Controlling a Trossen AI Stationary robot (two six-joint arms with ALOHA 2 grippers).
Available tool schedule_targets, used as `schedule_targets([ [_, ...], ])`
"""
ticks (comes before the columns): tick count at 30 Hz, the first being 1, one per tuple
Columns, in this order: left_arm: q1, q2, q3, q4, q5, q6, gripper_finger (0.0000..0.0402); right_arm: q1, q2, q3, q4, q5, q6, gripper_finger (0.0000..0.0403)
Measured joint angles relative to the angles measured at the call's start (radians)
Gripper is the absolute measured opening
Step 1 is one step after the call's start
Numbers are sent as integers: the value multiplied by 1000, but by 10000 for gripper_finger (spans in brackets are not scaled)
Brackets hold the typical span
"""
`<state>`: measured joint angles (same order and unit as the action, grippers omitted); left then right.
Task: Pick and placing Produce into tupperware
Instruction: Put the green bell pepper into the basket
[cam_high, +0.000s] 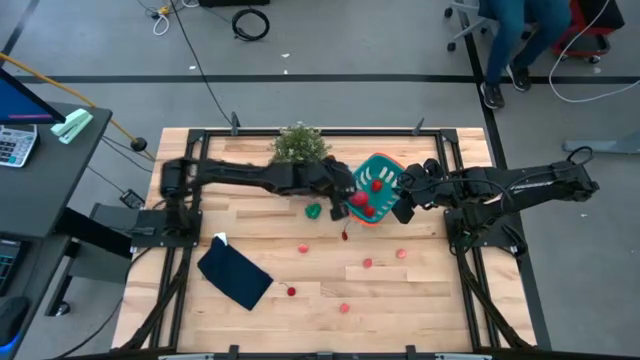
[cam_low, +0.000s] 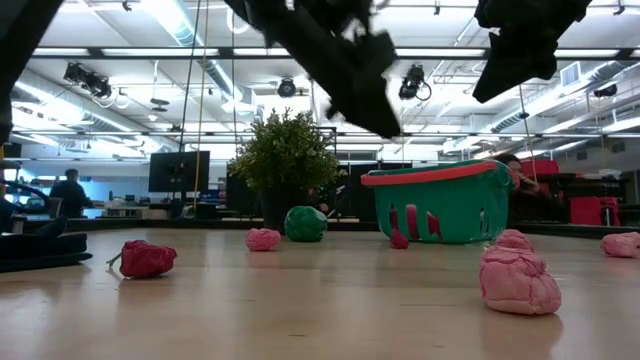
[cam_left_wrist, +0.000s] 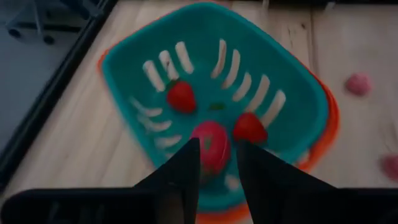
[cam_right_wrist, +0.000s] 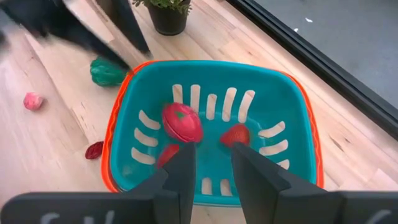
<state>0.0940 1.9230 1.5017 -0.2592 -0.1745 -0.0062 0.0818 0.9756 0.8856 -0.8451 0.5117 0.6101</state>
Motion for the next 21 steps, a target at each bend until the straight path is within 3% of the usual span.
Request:
schedule_targets([
  [9,-36,-212,0,-427,-1,-8,130,0,0,0,4,10,26,110],
  [14,-84,-192,-3,-525,0,-85,170,0,0,0,10,10,47,110],
  [21,-121,-82,-3,-525,-9,-81,218,0,0,0,9,11,68,110],
])
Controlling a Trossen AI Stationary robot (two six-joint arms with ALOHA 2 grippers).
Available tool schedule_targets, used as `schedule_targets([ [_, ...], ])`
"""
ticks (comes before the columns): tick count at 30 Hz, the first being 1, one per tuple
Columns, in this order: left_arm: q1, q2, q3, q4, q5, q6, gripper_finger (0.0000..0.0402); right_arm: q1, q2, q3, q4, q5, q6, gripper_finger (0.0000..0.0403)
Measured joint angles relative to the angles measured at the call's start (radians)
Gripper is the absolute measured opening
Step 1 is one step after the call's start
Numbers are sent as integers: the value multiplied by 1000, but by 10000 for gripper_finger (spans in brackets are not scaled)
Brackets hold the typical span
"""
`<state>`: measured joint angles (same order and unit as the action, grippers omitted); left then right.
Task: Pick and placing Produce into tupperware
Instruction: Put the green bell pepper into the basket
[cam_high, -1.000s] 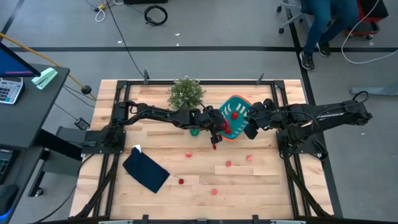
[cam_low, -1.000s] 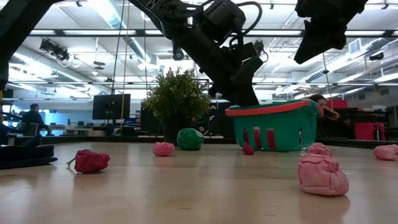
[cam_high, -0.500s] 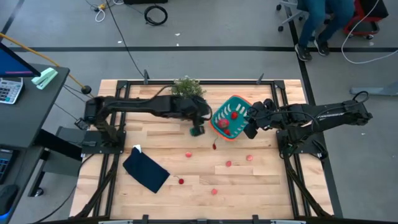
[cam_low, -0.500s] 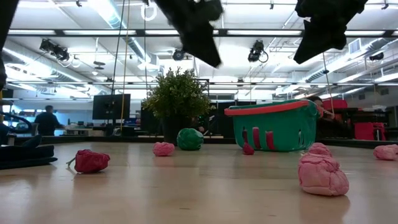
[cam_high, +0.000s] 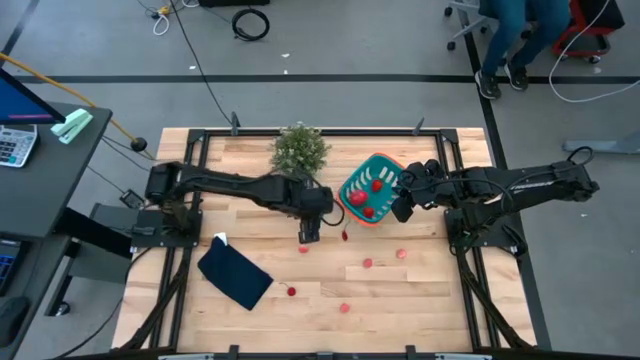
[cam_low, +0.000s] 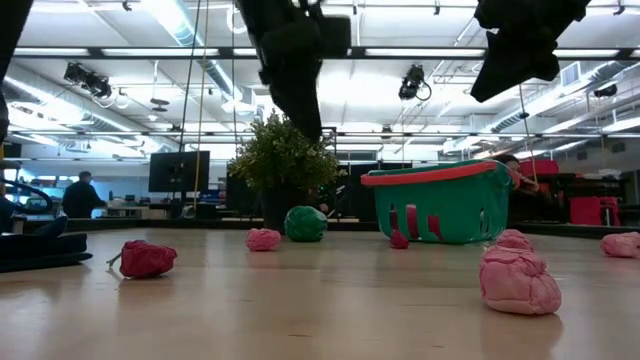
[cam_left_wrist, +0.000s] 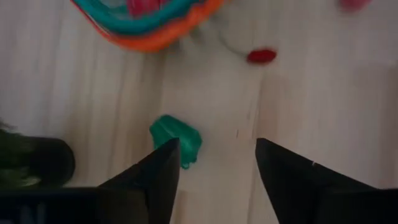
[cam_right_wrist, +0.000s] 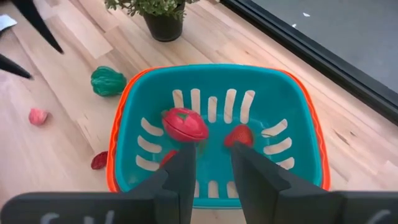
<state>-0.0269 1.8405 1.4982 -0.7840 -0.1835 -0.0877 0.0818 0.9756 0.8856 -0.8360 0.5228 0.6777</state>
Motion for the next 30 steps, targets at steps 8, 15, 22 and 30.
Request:
schedule_targets([
  [8,27,146,0,-21,-45,-25,247,0,0,0,-2,0,-14,110],
  [15,71,213,0,-9,-90,-31,250,0,0,0,-2,1,-18,110],
  [22,126,224,-1,24,-93,-14,252,0,0,0,-1,3,-26,110],
  [30,161,228,0,73,-94,86,256,0,0,0,-2,5,-26,110],
])
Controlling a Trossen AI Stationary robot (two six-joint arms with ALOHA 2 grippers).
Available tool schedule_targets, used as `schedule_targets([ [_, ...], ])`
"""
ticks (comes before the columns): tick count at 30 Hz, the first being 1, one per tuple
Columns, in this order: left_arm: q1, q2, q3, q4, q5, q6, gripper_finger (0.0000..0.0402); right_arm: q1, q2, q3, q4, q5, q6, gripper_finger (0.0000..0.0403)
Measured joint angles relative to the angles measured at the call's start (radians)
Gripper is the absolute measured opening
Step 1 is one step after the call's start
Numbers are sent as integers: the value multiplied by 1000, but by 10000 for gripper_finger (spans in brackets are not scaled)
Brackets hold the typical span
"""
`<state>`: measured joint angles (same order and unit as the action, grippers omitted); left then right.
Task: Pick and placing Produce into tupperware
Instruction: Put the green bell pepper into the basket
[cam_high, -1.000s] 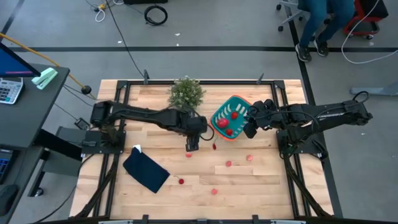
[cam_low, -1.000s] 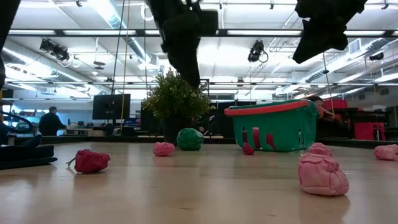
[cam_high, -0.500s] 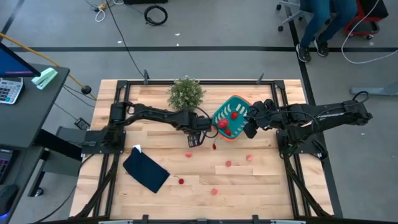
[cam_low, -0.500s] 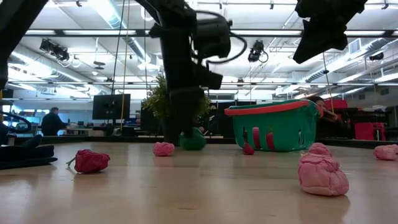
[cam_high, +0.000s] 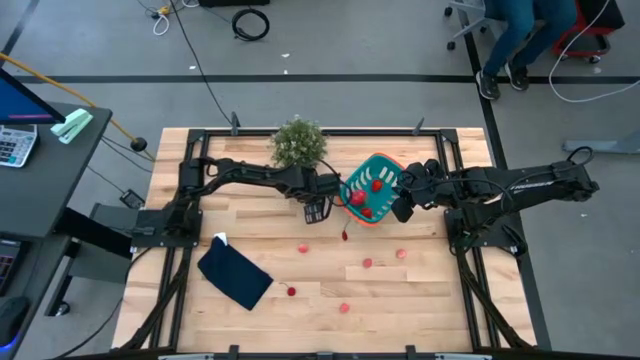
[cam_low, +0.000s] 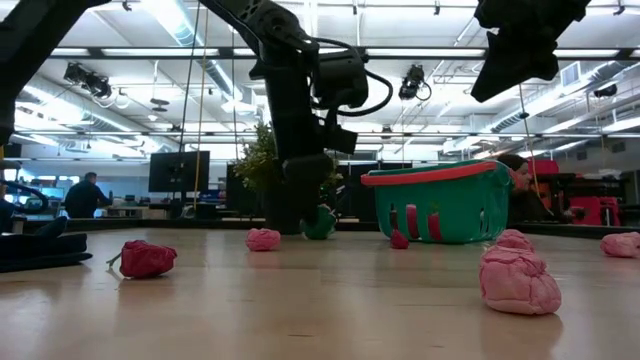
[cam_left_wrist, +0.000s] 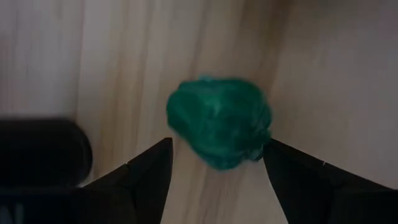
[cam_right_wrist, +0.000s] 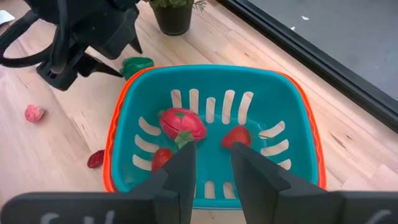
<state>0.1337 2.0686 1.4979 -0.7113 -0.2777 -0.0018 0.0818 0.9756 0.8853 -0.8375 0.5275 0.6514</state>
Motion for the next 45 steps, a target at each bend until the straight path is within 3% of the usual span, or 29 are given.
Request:
schedule_targets([
  [6,-2,0,0,70,2,67,256,0,0,0,0,1,0,110],
  [26,-15,33,4,95,73,45,256,0,0,0,0,0,0,110],
  [35,-24,31,2,107,81,10,226,0,0,0,0,0,0,110],
  [45,-77,37,61,64,116,14,226,0,0,0,0,0,0,110],
])
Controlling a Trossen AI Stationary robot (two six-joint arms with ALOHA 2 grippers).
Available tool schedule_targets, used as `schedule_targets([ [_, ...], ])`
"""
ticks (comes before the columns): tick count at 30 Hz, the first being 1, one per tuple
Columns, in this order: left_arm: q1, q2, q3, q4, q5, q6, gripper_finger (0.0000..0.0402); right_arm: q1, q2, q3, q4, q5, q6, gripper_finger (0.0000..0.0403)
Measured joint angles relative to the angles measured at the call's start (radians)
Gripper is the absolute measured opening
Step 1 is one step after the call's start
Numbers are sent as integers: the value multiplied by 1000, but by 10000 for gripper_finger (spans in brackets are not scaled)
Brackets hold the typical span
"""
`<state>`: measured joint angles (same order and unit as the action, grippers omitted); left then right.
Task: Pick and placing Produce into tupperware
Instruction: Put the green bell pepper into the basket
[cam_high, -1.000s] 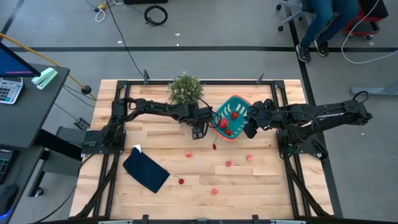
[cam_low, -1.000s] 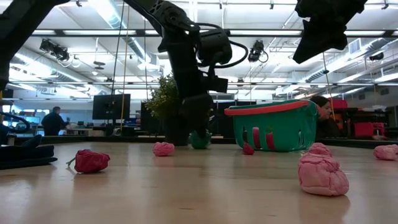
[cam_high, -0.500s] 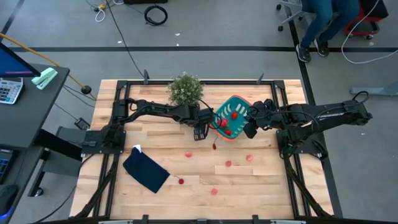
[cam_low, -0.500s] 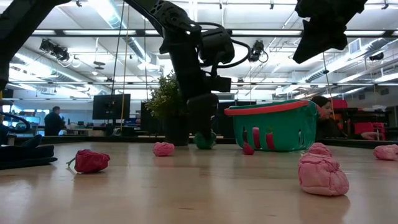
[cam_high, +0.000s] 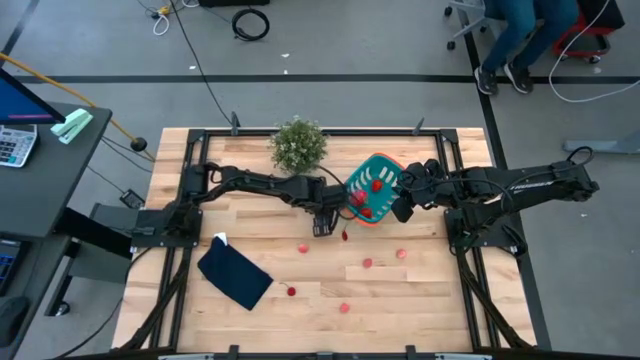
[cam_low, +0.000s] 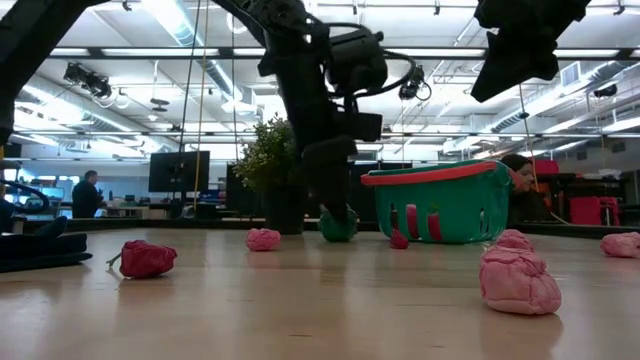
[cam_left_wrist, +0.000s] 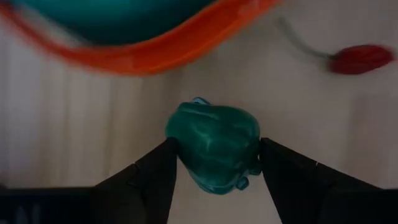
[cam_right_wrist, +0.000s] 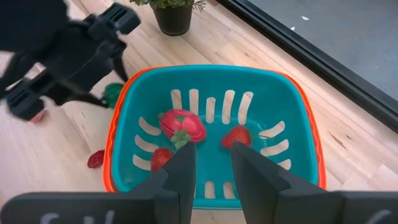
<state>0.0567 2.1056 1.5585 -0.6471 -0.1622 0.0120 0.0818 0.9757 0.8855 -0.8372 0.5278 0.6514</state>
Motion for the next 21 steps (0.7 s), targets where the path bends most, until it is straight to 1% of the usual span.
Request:
schedule_targets([
  [3,-15,2,54,-49,-2,-1,218,0,0,0,0,0,0,110],
  [10,-40,-1,207,-261,-19,-79,209,0,0,0,0,0,0,110],
  [16,-58,-3,333,-372,-21,-71,208,0,0,0,0,0,0,110],
  [21,-55,-5,475,-491,-26,-68,203,0,0,0,0,0,-14,110],
])
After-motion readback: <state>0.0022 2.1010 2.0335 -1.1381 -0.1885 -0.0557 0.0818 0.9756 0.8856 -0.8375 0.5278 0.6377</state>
